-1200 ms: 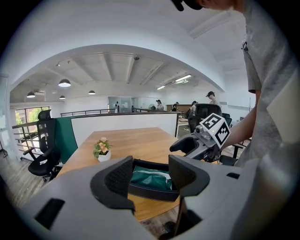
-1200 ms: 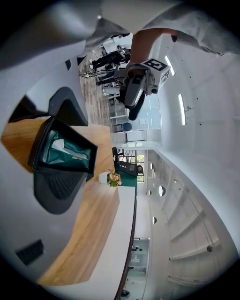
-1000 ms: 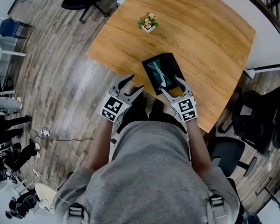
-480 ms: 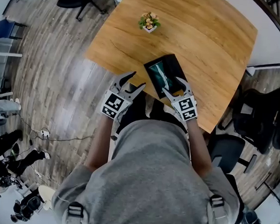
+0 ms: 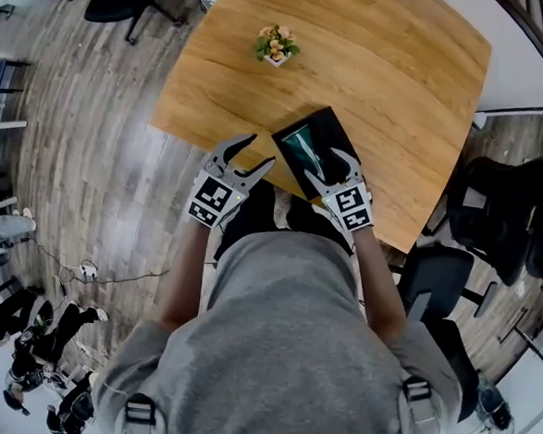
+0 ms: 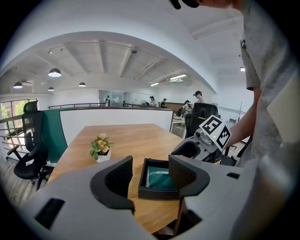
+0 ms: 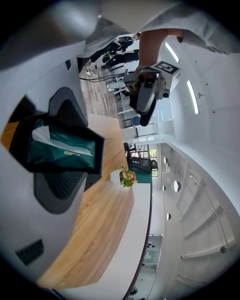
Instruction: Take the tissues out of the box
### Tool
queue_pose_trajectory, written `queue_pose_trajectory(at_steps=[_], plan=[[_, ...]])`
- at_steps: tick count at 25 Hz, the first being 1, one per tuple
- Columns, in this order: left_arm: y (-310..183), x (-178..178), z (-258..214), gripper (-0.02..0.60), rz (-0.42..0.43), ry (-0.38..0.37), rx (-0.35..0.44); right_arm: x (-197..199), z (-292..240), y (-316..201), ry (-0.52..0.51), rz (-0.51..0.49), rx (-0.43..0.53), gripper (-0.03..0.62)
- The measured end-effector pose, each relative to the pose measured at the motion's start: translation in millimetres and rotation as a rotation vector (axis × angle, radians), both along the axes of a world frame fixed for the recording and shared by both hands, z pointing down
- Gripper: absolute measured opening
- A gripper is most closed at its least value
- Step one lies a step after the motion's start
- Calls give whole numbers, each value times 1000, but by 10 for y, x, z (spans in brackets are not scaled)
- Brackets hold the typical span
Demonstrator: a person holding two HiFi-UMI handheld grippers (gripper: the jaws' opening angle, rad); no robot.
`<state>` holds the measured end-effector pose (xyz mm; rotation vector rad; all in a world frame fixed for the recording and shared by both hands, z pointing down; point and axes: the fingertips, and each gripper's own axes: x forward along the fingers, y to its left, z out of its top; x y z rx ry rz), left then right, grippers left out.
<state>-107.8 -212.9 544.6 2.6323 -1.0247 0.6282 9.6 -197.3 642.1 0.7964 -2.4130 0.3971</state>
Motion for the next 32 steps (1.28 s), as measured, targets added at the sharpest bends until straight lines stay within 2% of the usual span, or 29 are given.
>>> queue_pose_trajectory(at_steps=[11,21,22,24,28,30,32], plan=[[-286,-108,241,255,78,2,-58,-119,339,-71,96,56,-94,308],[-370,-184,434,256,100,22,-103,-95,553,-122,246,77,-166,260],[-376,-195,443,255,101,24,-104,-104,569,-115,261,72,-172,253],[-389,-216,464,255,103,26,-107,-138,599,-104,277,62,-187,189],[-416,-252,481,255,106,32,-114,-150,653,-106,321,71,-197,190],[-439,-269,474,255,109,31,-111,-151,669,-110,344,64,-193,163],[-445,-278,465,255,112,29,-108,-141,672,-100,363,55,-182,109]])
